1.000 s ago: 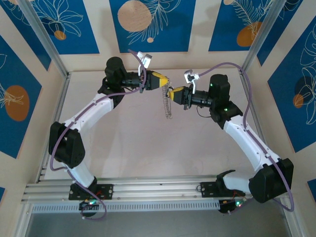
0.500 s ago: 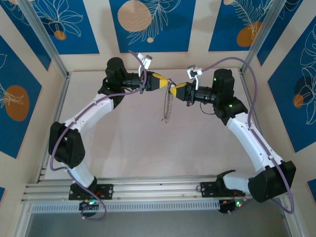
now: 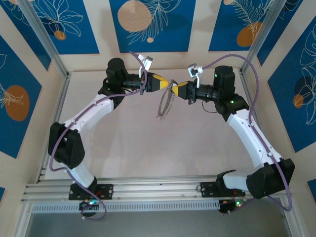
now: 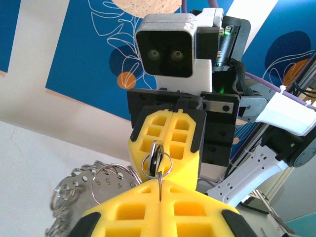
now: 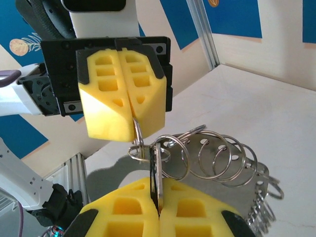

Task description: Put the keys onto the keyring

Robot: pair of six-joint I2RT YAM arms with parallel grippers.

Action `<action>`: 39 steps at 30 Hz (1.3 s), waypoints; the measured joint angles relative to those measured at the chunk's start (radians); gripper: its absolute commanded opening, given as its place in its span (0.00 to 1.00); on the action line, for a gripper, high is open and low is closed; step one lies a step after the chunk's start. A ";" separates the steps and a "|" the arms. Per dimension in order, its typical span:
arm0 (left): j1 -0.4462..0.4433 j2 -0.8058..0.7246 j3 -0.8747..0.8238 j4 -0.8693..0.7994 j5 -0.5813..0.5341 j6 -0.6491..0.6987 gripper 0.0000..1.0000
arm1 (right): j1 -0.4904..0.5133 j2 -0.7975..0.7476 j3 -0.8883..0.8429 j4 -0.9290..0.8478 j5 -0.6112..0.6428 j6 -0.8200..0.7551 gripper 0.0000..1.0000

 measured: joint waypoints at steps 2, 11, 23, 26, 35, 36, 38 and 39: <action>0.000 -0.001 0.000 0.000 0.000 0.000 0.00 | 0.000 0.003 0.000 -0.006 -0.003 0.000 0.00; -0.001 -0.003 0.000 -0.001 0.000 0.000 0.00 | 0.042 0.033 0.024 -0.025 -0.002 -0.014 0.00; -0.002 -0.005 0.000 -0.003 0.000 0.000 0.00 | 0.049 0.040 0.051 -0.062 0.009 -0.033 0.00; -0.002 -0.005 0.000 -0.006 0.000 0.001 0.00 | 0.036 0.039 0.051 -0.066 0.009 -0.038 0.00; -0.008 -0.005 -0.005 -0.022 -0.008 0.020 0.00 | 0.000 0.018 0.068 -0.088 0.005 -0.041 0.00; -0.008 -0.005 -0.005 -0.022 -0.008 0.023 0.00 | 0.000 0.018 0.070 -0.089 0.004 -0.041 0.00; -0.010 -0.005 -0.005 -0.022 -0.008 0.024 0.00 | 0.000 0.018 0.076 -0.098 0.003 -0.041 0.00; -0.010 -0.005 -0.005 -0.022 -0.008 0.024 0.00 | 0.000 0.018 0.079 -0.104 0.002 -0.041 0.00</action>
